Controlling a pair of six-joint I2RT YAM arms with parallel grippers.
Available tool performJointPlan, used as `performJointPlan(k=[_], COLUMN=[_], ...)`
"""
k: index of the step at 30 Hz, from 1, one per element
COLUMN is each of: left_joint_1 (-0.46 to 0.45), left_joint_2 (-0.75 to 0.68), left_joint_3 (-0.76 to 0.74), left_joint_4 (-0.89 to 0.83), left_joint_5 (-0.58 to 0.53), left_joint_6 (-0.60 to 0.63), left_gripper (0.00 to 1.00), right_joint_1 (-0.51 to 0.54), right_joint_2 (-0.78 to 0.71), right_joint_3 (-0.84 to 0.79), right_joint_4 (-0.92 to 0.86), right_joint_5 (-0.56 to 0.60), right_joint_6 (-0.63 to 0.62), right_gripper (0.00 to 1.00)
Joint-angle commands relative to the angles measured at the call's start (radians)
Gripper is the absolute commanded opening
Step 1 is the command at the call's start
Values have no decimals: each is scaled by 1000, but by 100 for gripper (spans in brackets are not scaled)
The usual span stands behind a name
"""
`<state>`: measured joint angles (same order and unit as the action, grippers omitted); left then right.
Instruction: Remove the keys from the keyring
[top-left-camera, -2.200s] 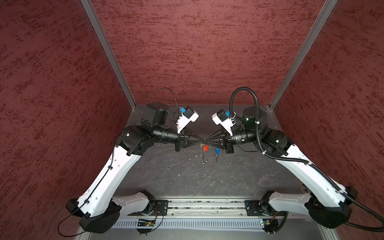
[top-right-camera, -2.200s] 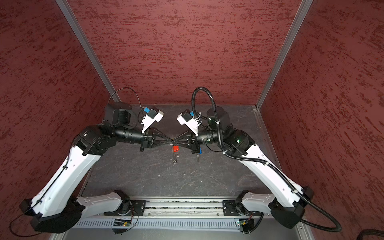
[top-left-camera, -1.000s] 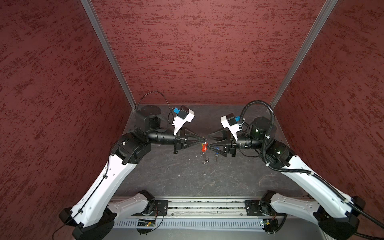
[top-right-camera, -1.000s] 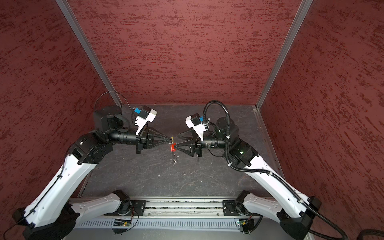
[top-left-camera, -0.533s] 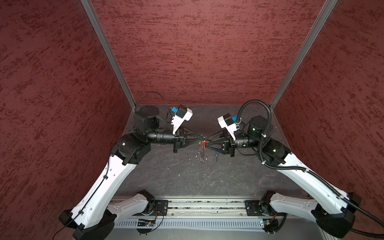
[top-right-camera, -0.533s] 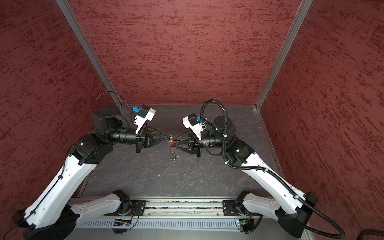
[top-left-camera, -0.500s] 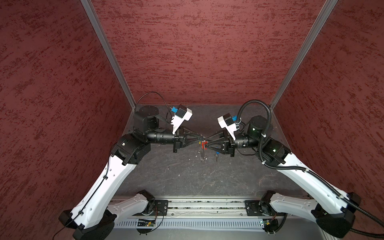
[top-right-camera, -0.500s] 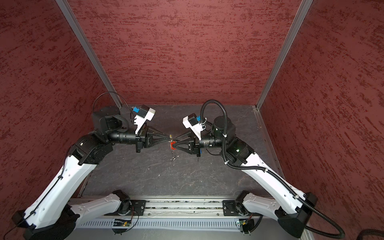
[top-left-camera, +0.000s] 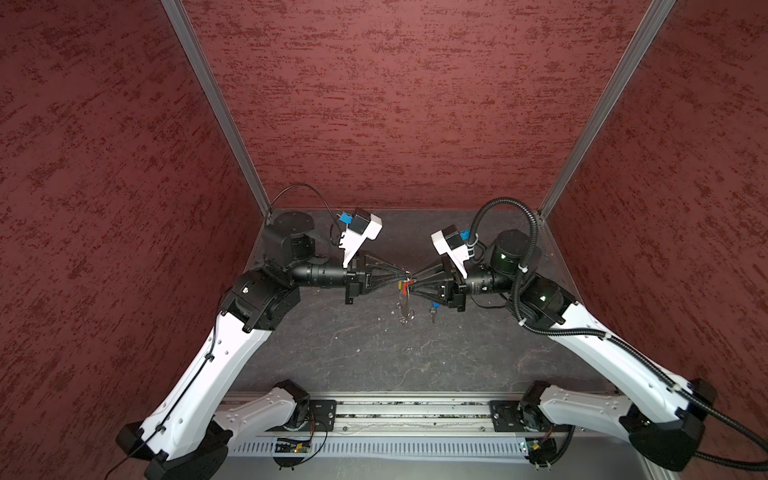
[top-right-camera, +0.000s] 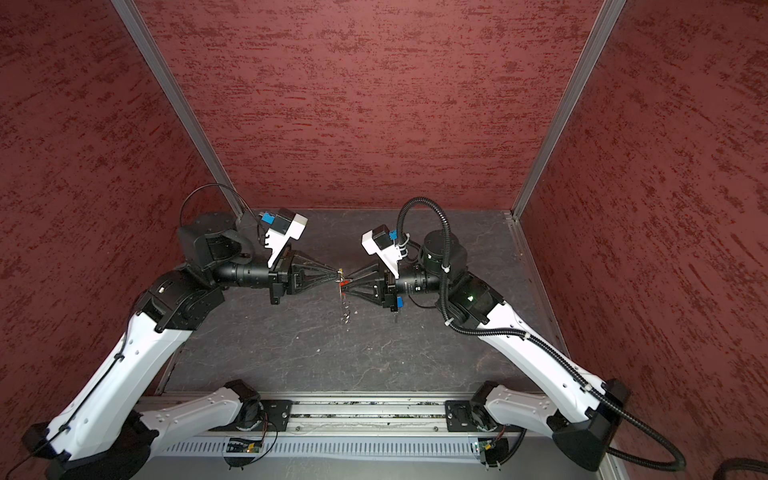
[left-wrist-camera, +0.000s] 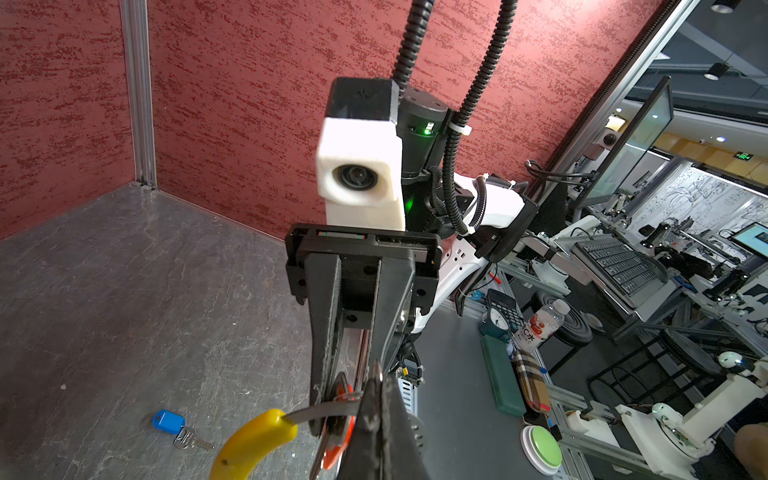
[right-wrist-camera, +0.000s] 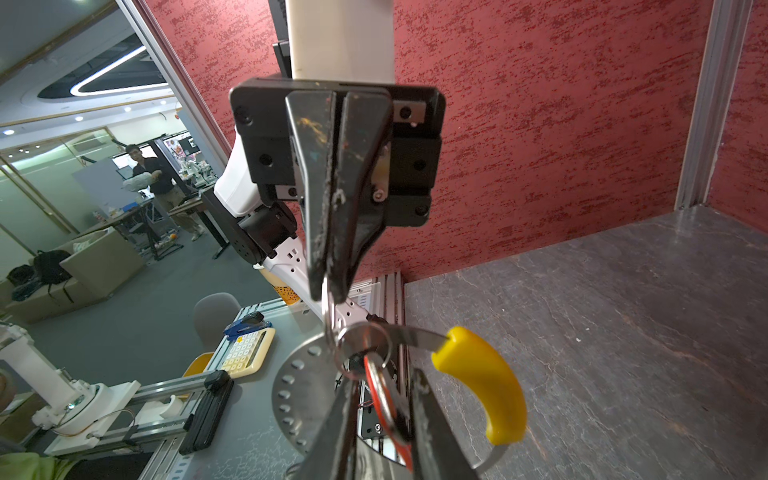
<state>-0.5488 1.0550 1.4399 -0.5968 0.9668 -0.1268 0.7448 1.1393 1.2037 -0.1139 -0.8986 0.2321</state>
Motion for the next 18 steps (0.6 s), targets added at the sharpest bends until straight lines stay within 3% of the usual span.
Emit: performJointPlan(k=[1, 9, 13, 18], left_joint_1=[6, 6, 6, 6], left_joint_2=[-16, -28, -41, -66], left_joint_3=[-12, -36, -55, -91], left_joint_4=[47, 91, 127, 190], left_joint_5=[10, 0, -15, -47], left_joint_6=[-13, -38, -54, -79], left_gripper=[0, 0, 0, 0], right_joint_1=[9, 19, 21, 24], right_joint_2=[1, 11, 11, 11], right_joint_3=[46, 53, 53, 54], right_joint_4=[55, 75, 84, 86], right_joint_5=[-25, -33, -33, -21], right_joint_6=[1, 6, 7, 4], right_gripper=[22, 14, 0, 0])
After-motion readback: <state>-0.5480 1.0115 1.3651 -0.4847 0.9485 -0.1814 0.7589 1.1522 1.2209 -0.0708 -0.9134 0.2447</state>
